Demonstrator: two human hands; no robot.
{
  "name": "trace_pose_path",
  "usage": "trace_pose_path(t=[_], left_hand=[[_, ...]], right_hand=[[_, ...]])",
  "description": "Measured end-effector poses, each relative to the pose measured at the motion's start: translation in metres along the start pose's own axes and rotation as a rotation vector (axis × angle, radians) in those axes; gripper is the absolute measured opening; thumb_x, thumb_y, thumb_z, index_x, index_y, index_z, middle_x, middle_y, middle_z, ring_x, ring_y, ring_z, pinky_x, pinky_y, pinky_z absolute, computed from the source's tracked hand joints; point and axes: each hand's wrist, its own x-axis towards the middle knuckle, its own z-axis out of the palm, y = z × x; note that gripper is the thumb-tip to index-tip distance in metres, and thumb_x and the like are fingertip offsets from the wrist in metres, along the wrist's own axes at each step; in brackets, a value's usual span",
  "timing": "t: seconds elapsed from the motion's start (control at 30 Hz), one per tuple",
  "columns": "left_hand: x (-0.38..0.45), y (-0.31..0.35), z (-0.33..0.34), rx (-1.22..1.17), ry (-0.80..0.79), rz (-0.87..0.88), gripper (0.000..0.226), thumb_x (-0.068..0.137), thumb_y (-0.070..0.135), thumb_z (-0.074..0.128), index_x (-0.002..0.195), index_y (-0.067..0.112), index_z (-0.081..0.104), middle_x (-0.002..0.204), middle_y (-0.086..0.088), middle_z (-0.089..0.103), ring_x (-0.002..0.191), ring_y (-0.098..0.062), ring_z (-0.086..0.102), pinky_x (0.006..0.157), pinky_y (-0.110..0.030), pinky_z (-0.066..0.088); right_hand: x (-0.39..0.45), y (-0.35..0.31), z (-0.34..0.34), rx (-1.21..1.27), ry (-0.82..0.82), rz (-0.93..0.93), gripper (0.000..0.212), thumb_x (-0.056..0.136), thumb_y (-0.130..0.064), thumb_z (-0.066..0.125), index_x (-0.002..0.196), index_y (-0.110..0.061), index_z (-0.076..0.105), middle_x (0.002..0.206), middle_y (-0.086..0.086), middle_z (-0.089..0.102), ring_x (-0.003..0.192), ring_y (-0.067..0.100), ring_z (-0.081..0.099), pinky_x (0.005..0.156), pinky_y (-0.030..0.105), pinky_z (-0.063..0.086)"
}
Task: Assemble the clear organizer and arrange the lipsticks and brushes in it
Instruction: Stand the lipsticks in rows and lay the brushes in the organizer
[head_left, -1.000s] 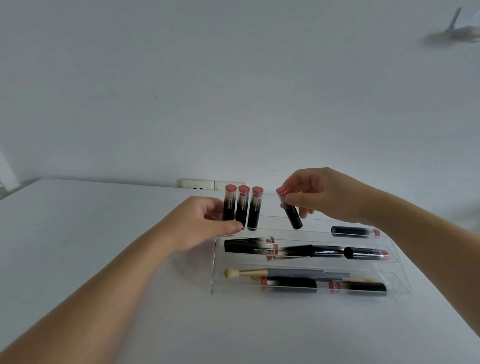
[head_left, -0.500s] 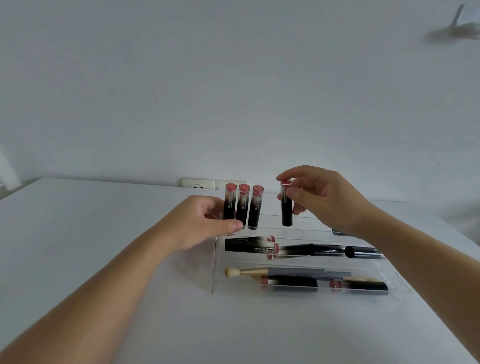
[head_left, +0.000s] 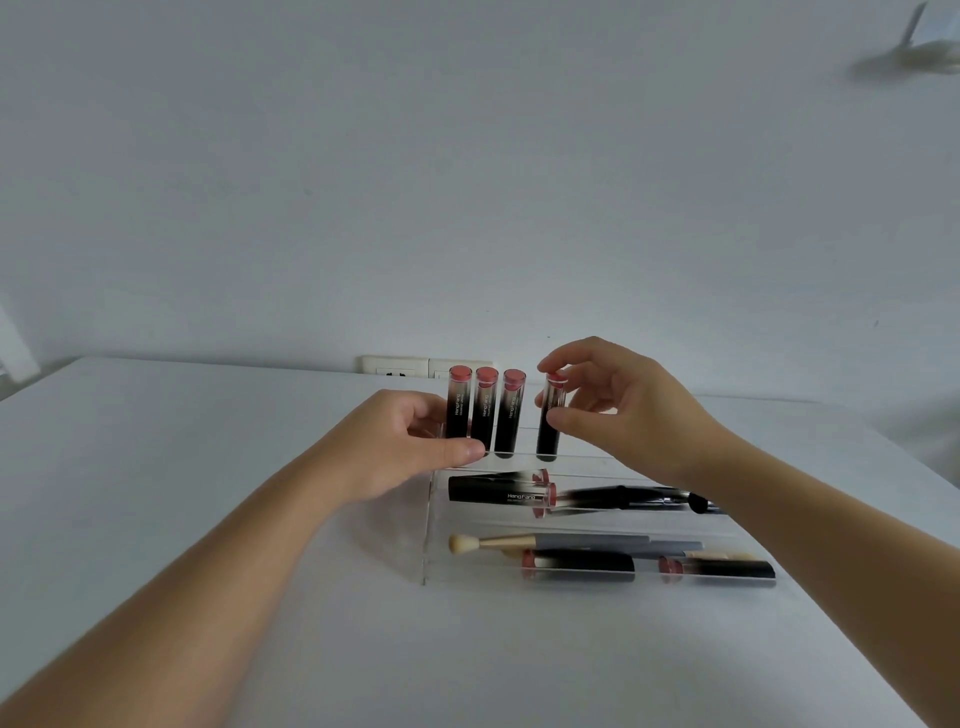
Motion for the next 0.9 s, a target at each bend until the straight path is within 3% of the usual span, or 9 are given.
trace_pose_path(t=[0.13, 0.5, 0.7, 0.9], left_hand=[[0.0, -0.001, 0.0, -0.002, -0.006, 0.005, 0.043, 0.061, 0.059, 0.08, 0.102, 0.046, 0.075, 0.098, 0.013, 0.079, 0.095, -0.006, 0.074, 0.098, -0.033, 0.052], [0.001, -0.003, 0.0, -0.014, -0.001, 0.005, 0.045, 0.061, 0.06, 0.081, 0.103, 0.047, 0.075, 0.098, 0.014, 0.079, 0.095, -0.004, 0.074, 0.094, -0.03, 0.052], [0.001, -0.002, 0.0, -0.014, 0.001, 0.008, 0.043, 0.06, 0.06, 0.08, 0.101, 0.049, 0.074, 0.097, 0.015, 0.079, 0.092, -0.002, 0.074, 0.087, -0.026, 0.051], [0.002, -0.003, 0.0, -0.017, 0.001, 0.004, 0.043, 0.061, 0.059, 0.081, 0.102, 0.045, 0.076, 0.097, 0.011, 0.079, 0.094, -0.006, 0.075, 0.096, -0.032, 0.053]], right_hand=[[0.0, 0.001, 0.005, -0.032, 0.017, -0.034, 0.038, 0.086, -0.01, 0.076, 0.108, -0.039, 0.063, 0.095, -0.015, 0.069, 0.084, 0.01, 0.068, 0.083, 0.016, 0.052], [0.002, 0.008, 0.011, 0.0, 0.011, -0.025, 0.058, 0.082, -0.008, 0.076, 0.125, -0.042, 0.057, 0.094, -0.005, 0.072, 0.091, 0.013, 0.071, 0.09, 0.025, 0.055], [0.006, 0.008, 0.012, -0.012, -0.038, -0.014, 0.063, 0.082, -0.006, 0.078, 0.129, -0.041, 0.055, 0.092, -0.002, 0.072, 0.086, 0.013, 0.071, 0.086, 0.019, 0.053], [0.006, 0.009, 0.013, 0.019, -0.05, -0.011, 0.064, 0.082, -0.004, 0.077, 0.132, -0.037, 0.055, 0.091, -0.008, 0.071, 0.087, 0.011, 0.071, 0.087, 0.018, 0.053]])
